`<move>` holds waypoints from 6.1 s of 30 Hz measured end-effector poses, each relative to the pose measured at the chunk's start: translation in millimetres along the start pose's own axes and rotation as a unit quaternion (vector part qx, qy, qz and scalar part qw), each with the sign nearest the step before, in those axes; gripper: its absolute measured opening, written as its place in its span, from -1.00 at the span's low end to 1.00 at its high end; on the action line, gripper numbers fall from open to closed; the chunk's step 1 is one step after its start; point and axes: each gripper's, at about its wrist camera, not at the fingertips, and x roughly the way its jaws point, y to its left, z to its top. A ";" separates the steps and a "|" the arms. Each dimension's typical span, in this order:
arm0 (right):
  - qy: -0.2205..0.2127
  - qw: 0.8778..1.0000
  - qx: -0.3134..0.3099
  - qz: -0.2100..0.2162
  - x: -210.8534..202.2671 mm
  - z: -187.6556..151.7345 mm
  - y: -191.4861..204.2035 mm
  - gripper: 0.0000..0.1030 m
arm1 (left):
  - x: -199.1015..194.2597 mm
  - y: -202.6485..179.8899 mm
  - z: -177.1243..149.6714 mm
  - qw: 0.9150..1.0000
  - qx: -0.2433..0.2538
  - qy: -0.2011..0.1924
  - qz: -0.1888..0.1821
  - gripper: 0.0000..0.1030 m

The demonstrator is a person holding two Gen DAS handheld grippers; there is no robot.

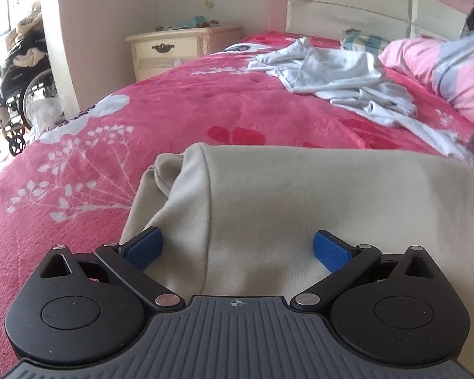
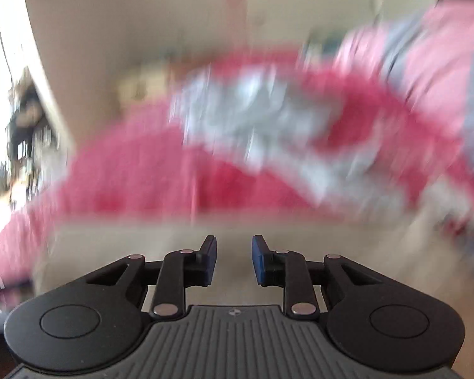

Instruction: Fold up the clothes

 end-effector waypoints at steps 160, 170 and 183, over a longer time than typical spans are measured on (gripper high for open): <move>-0.002 0.935 0.351 0.055 -115.6 -12.7 -283.9 0.30 | -40.1 -75.3 -32.7 0.909 0.027 0.031 -0.414 0.20; 0.067 0.925 0.345 0.144 -64.4 -21.9 -258.0 0.80 | 25.6 -58.6 -41.4 0.849 -0.178 0.156 -0.472 0.41; 0.079 0.900 0.366 0.224 -72.0 -33.6 -231.2 0.81 | 20.7 -50.0 -45.0 0.782 -0.246 0.196 -0.538 0.24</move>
